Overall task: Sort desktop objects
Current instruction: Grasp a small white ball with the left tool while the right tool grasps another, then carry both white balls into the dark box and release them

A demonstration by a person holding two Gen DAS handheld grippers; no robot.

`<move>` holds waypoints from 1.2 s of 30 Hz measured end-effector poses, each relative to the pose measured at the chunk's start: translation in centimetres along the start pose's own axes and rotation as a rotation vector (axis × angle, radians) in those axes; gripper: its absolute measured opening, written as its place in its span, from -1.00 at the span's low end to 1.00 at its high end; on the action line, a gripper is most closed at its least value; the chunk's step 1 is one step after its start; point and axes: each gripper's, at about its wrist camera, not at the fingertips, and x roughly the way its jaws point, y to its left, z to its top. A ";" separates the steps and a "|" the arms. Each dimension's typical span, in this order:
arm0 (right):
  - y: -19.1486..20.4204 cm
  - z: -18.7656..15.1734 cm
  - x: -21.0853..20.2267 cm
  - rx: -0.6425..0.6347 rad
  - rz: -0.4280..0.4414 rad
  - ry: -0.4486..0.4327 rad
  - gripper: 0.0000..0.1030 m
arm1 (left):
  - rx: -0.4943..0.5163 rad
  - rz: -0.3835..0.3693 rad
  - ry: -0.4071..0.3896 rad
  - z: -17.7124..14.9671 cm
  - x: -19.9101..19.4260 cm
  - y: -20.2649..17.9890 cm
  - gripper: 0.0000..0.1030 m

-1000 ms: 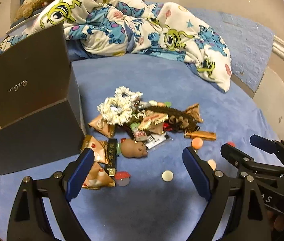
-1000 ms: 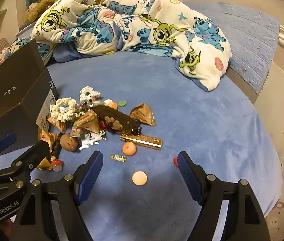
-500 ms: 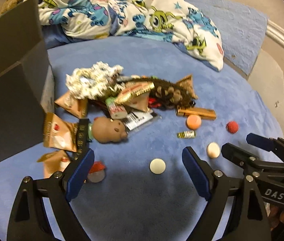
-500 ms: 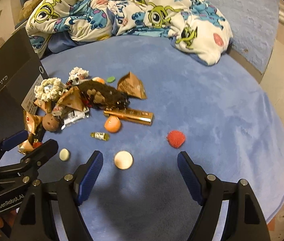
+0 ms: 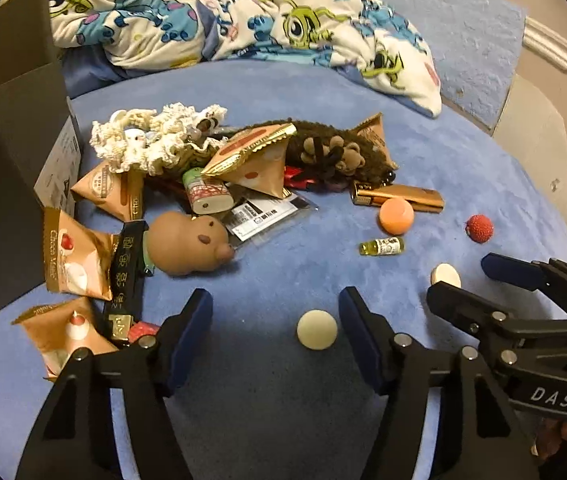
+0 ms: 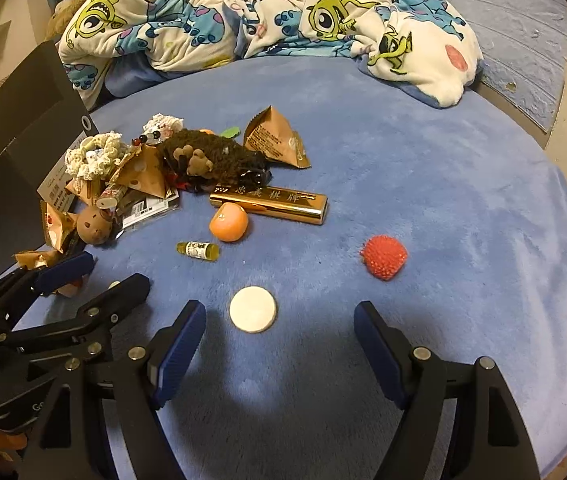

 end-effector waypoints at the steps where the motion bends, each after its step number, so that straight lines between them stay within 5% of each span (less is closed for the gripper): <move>1: 0.1 0.0 0.0 -0.005 -0.004 -0.001 0.52 | -0.004 0.000 -0.010 -0.2 0.0 0.0 0.25; 3: 0.5 0.0 0.2 -0.019 -0.017 -0.002 0.38 | -0.005 0.001 -0.022 -0.4 -0.1 -0.1 0.20; 5: 1.0 0.0 0.5 -0.046 -0.048 0.008 0.16 | 0.005 -0.010 -0.029 -0.4 -0.3 -0.4 -0.12; 7: 1.5 0.0 0.6 -0.071 -0.048 0.007 -0.48 | 0.018 -0.021 -0.034 -0.5 -0.5 -0.7 -0.37; 8: 1.7 0.0 0.6 -0.080 -0.044 0.011 -0.52 | 0.023 -0.023 -0.036 -0.6 -0.5 -0.9 -0.47; 10: 2.0 0.0 0.7 -0.094 -0.051 0.017 -0.52 | 0.017 -0.036 -0.038 -0.7 -0.7 -1.0 -0.64; 26: 1.9 -0.3 -0.5 -0.068 -0.042 0.009 -0.53 | -0.022 -0.102 -0.057 -0.9 -2.5 -0.5 -0.64; 36: 2.1 0.8 -2.0 -0.062 -0.038 -0.015 -0.53 | -0.034 -0.076 -0.095 0.8 -4.7 0.5 -0.64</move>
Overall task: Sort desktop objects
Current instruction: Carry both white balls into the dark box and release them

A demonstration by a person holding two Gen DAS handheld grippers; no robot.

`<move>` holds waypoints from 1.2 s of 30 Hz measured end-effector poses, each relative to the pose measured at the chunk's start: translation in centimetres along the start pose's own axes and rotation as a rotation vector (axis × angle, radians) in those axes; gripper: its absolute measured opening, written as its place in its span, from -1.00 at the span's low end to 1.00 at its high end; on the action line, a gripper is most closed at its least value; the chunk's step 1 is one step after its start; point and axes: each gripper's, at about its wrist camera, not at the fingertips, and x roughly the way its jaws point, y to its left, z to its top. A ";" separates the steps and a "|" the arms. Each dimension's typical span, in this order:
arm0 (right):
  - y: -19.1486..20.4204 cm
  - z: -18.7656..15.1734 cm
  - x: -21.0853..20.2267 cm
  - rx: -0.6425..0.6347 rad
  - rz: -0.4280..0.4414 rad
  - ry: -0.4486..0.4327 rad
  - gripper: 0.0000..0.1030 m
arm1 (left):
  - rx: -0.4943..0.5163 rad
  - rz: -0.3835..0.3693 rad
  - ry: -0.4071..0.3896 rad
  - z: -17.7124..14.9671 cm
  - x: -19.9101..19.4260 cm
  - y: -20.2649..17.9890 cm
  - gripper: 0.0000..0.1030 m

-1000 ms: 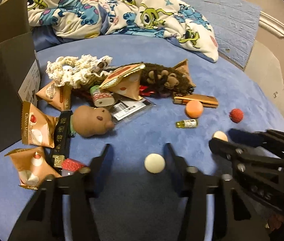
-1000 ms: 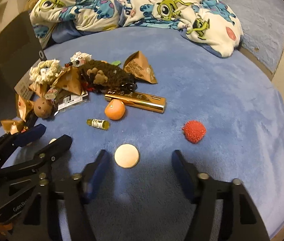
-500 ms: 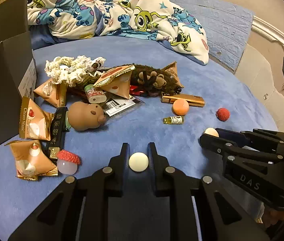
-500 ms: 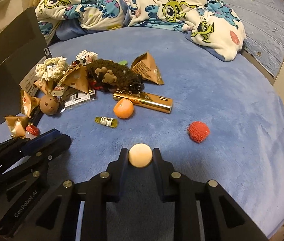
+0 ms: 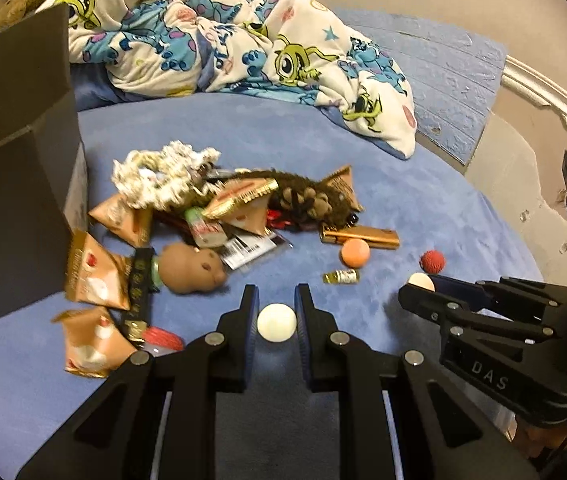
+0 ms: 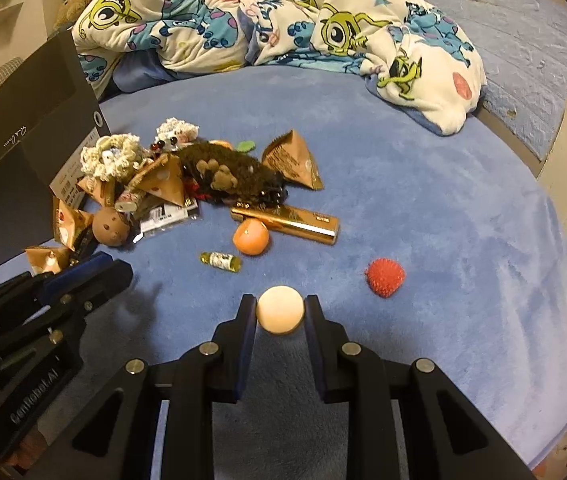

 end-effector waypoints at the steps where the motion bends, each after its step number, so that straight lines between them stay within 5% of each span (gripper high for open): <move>1: 0.1 0.1 -0.1 0.002 0.002 0.000 -0.53 | 0.000 0.004 0.000 0.2 -0.2 0.1 -0.64; 17: 3.8 2.6 -2.7 -0.027 0.019 -0.041 -0.53 | -0.075 0.109 -0.054 3.1 -5.2 4.0 -0.64; 36: 19.8 7.8 -6.3 -0.172 0.173 -0.126 -0.52 | -0.195 0.352 -0.132 3.9 -16.0 16.7 -0.64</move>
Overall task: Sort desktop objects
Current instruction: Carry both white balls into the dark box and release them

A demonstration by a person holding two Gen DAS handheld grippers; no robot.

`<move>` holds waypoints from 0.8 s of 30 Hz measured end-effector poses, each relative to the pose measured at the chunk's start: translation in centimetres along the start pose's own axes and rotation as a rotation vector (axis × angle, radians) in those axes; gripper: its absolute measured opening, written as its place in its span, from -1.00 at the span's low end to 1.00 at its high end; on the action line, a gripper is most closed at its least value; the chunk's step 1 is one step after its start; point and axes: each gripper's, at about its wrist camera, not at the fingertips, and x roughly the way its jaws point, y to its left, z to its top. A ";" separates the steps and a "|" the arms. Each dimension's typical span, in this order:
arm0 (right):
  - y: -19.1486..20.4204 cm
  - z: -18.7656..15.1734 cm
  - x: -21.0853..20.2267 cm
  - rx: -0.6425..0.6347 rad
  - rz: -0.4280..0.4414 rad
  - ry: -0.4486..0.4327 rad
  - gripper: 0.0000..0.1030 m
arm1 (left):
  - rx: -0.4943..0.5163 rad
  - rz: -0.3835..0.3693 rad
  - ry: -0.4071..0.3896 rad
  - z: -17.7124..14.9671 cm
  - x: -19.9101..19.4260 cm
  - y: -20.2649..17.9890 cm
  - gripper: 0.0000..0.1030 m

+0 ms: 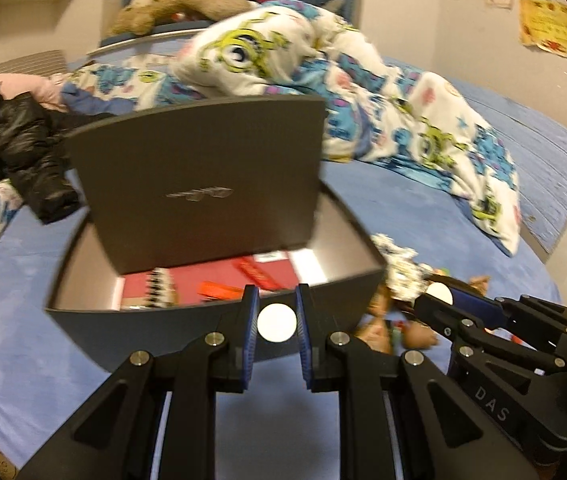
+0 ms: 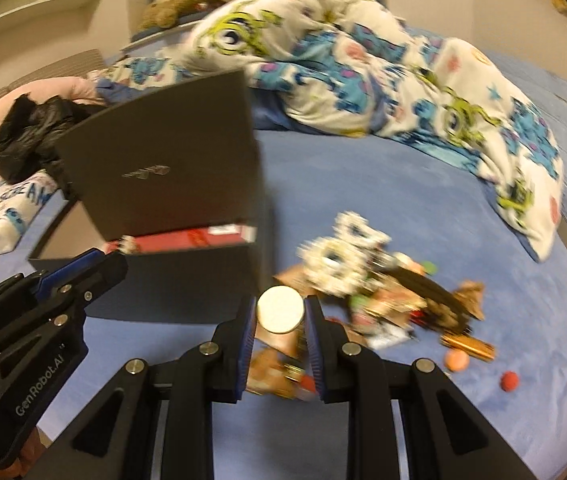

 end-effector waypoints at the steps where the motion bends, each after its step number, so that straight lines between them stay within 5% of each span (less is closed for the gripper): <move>1: 0.8 0.3 0.0 -0.008 0.008 -0.003 -0.52 | -0.012 0.021 -0.001 0.2 -0.2 1.2 -0.64; 10: 8.7 2.3 1.2 -0.097 0.084 -0.014 -0.52 | -0.067 0.096 -0.008 0.7 -0.8 7.9 -0.64; 24: 12.9 3.9 3.1 -0.146 0.110 -0.011 -0.52 | -0.064 0.098 0.008 0.8 1.2 10.2 -0.64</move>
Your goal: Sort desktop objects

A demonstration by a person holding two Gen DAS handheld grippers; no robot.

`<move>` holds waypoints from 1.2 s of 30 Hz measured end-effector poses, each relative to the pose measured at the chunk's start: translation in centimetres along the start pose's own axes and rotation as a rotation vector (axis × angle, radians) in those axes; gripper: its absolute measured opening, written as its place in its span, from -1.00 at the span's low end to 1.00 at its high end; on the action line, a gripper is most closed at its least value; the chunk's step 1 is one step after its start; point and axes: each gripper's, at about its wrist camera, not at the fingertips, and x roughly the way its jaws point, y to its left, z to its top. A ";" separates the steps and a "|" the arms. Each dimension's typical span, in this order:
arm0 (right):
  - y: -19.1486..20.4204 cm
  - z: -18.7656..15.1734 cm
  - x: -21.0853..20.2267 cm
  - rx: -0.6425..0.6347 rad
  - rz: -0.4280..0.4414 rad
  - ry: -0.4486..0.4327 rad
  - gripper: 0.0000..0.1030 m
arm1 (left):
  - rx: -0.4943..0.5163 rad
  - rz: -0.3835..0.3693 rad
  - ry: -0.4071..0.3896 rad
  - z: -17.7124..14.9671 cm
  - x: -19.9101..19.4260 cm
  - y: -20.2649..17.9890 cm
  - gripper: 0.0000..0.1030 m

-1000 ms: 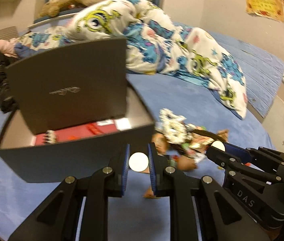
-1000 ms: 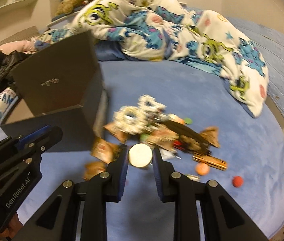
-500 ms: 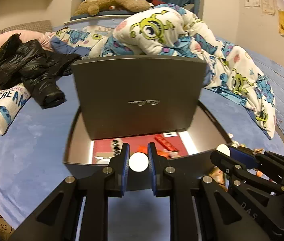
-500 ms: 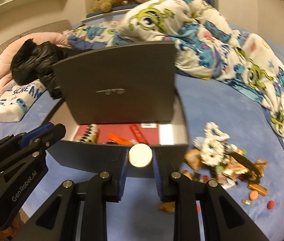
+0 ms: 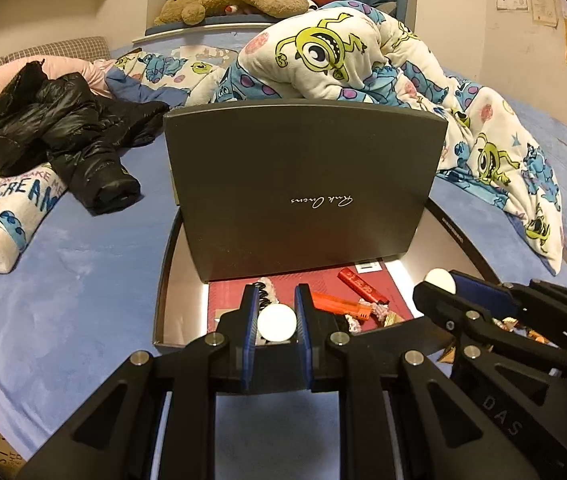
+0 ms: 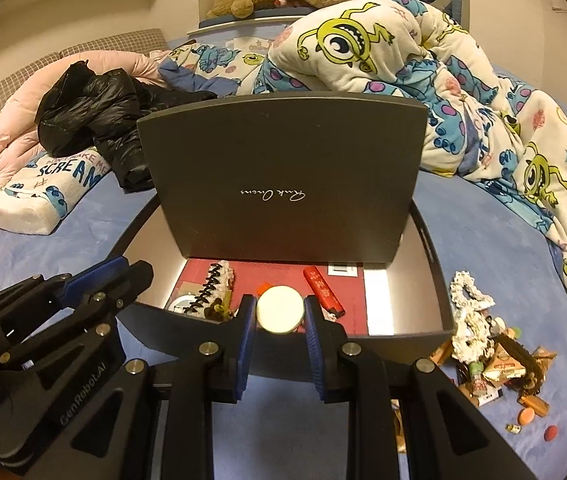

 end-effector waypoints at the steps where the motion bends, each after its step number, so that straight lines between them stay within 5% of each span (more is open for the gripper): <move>1: 0.0 0.2 0.3 0.000 0.003 0.001 -0.52 | -0.003 -0.002 0.001 0.1 0.3 0.1 -0.64; 23: -1.0 0.9 4.3 0.025 0.012 0.034 -0.52 | 0.027 0.014 0.034 0.8 4.5 1.1 -0.61; 24: -1.1 1.0 4.5 0.030 0.011 0.035 -0.51 | 0.025 0.020 0.033 0.8 4.6 1.2 -0.50; 26: -1.3 1.0 4.8 0.040 0.005 0.042 -0.31 | 0.014 0.060 0.019 0.8 4.6 1.3 0.32; 27: -1.4 1.0 5.0 0.041 -0.003 0.051 0.00 | 0.007 0.101 0.002 0.8 4.5 1.4 0.45; 28: -1.4 1.0 5.1 0.037 -0.008 0.050 0.06 | -0.005 0.122 -0.012 0.8 4.3 1.7 0.65; 33: -1.8 1.1 4.8 0.045 -0.042 0.020 0.41 | -0.048 0.112 -0.006 0.9 4.4 3.1 0.75; 36: -1.7 1.3 4.7 0.042 -0.044 0.015 0.41 | -0.027 0.125 -0.002 0.9 4.4 3.0 0.75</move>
